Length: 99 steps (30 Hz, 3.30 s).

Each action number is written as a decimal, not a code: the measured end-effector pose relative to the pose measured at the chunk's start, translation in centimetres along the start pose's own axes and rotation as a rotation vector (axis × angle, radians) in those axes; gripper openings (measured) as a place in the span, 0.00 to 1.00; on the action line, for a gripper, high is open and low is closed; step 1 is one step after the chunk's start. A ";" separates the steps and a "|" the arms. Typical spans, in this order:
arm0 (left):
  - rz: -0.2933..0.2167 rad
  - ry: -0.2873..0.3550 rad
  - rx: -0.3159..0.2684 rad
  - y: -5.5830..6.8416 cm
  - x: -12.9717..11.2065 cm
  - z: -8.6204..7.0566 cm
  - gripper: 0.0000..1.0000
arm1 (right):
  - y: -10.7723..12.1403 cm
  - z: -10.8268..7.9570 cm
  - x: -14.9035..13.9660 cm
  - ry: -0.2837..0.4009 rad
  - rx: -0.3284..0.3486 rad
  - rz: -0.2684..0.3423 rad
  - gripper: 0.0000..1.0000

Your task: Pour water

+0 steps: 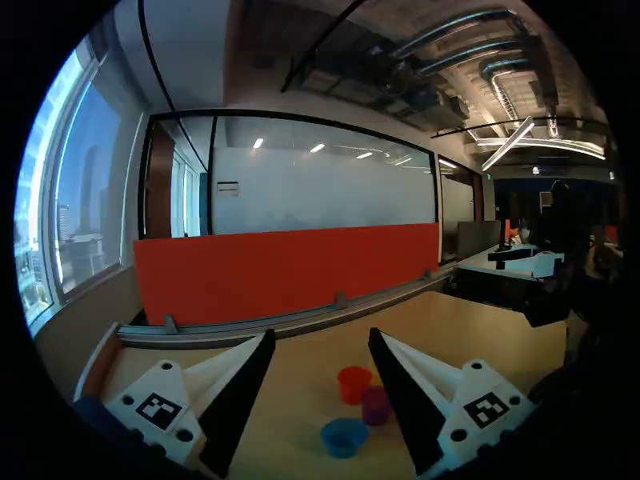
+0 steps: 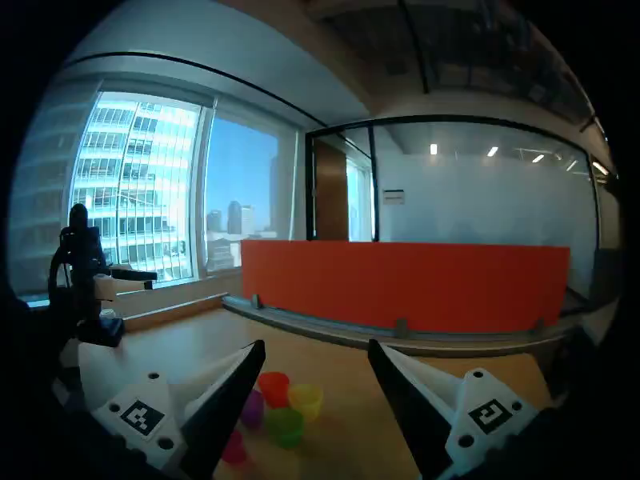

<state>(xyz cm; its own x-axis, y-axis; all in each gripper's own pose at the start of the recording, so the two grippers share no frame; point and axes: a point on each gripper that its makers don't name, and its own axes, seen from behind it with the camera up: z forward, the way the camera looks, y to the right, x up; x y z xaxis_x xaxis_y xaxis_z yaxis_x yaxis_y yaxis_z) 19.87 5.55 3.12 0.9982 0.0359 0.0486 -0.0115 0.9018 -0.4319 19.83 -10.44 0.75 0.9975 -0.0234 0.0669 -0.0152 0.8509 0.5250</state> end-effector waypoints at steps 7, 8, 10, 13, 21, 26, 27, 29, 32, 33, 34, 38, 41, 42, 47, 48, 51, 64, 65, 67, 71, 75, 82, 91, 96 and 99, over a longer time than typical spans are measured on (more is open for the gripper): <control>-0.009 -0.033 -0.039 0.4 -0.9 0.2 0.86 | -0.7 0.3 -0.3 -0.032 0.047 -0.019 0.99; -0.006 -0.041 -0.042 0.4 -1.1 0.2 0.86 | -0.7 0.3 -0.5 -0.040 0.052 -0.023 0.99; 0.002 -0.058 -0.049 0.4 -1.6 0.3 0.86 | -0.9 0.4 -0.7 -0.055 0.064 -0.030 0.99; 0.011 -0.080 -0.062 0.7 -2.3 0.3 0.86 | -1.2 0.4 -0.9 -0.072 0.079 -0.042 0.99; 0.032 -0.113 -0.096 1.4 -3.4 0.5 0.86 | -1.7 0.4 -1.8 -0.113 0.119 -0.067 0.99; 0.036 -0.140 -0.105 1.3 -4.3 0.5 0.86 | -1.9 0.2 -2.7 -0.145 0.139 -0.077 0.99; 0.037 -0.146 -0.107 1.3 -4.5 0.5 0.86 | -1.9 0.2 -2.9 -0.152 0.141 -0.079 0.99; 0.041 -0.160 -0.110 1.3 -5.1 0.5 0.86 | -1.9 0.3 -3.5 -0.165 0.146 -0.083 0.99; 0.047 -0.179 -0.111 1.3 -6.1 0.5 0.86 | -1.9 0.3 -4.3 -0.186 0.153 -0.089 0.99; 0.048 -0.185 -0.111 1.2 -6.4 0.5 0.86 | -1.9 0.3 -4.6 -0.192 0.155 -0.091 0.99; 0.049 -0.192 -0.111 1.2 -6.8 0.5 0.86 | -1.9 0.3 -4.9 -0.198 0.157 -0.094 0.99; 0.049 -0.215 -0.114 1.3 -8.4 0.5 0.86 | -2.0 0.3 -6.1 -0.219 0.166 -0.106 0.99; 0.053 -0.234 -0.116 1.3 -9.6 0.6 0.86 | -2.0 0.3 -7.0 -0.232 0.170 -0.112 0.99; 0.055 -0.240 -0.116 1.3 -10.0 0.6 0.86 | -2.0 0.3 -7.2 -0.236 0.171 -0.114 0.99; 0.068 -0.267 -0.121 1.5 -11.8 0.7 0.86 | -1.8 0.4 -8.3 -0.252 0.171 -0.120 0.99; 0.069 -0.272 -0.122 1.6 -12.1 0.7 0.86 | -1.8 0.4 -8.5 -0.255 0.172 -0.121 0.99; 0.067 -0.285 -0.128 1.8 -12.9 0.7 0.86 | -1.7 0.4 -9.2 -0.267 0.173 -0.120 0.99; 0.078 -0.339 -0.147 2.3 -16.3 0.8 0.86 | -1.4 0.9 -11.5 -0.303 0.185 -0.114 0.99; 0.080 -0.344 -0.148 2.4 -16.5 0.9 0.86 | -1.4 0.9 -11.7 -0.306 0.187 -0.114 0.99; 0.084 -0.351 -0.149 2.4 -16.9 0.9 0.86 | -1.4 1.1 -12.1 -0.312 0.189 -0.115 0.99; 0.090 -0.366 -0.151 2.4 -17.8 1.0 0.86 | -1.4 1.4 -12.8 -0.322 0.194 -0.119 0.99; 0.099 -0.392 -0.154 2.5 -19.0 1.0 0.86 | -1.6 1.8 -13.6 -0.334 0.201 -0.123 0.99; 0.109 -0.434 -0.163 2.6 -21.1 1.2 0.86 | -1.8 2.7 -15.0 -0.350 0.211 -0.123 0.99; 0.113 -0.489 -0.173 2.4 -23.7 2.0 0.86 | -1.9 3.8 -16.3 -0.368 0.224 -0.134 0.99; 0.114 -0.514 -0.181 2.3 -24.8 2.7 0.86 | -2.0 4.4 -16.8 -0.377 0.232 -0.131 0.99; 0.113 -0.531 -0.186 2.3 -25.4 3.1 0.86 | -2.1 4.8 -17.1 -0.379 0.236 -0.126 0.99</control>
<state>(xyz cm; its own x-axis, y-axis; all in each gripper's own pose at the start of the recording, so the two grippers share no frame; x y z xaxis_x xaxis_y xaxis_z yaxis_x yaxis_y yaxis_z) -5.67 8.00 3.66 0.8241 0.3824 0.4178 -0.0576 0.7904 -0.6098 2.49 -14.32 2.57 0.8974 -0.3468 0.2727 0.0455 0.6876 0.7247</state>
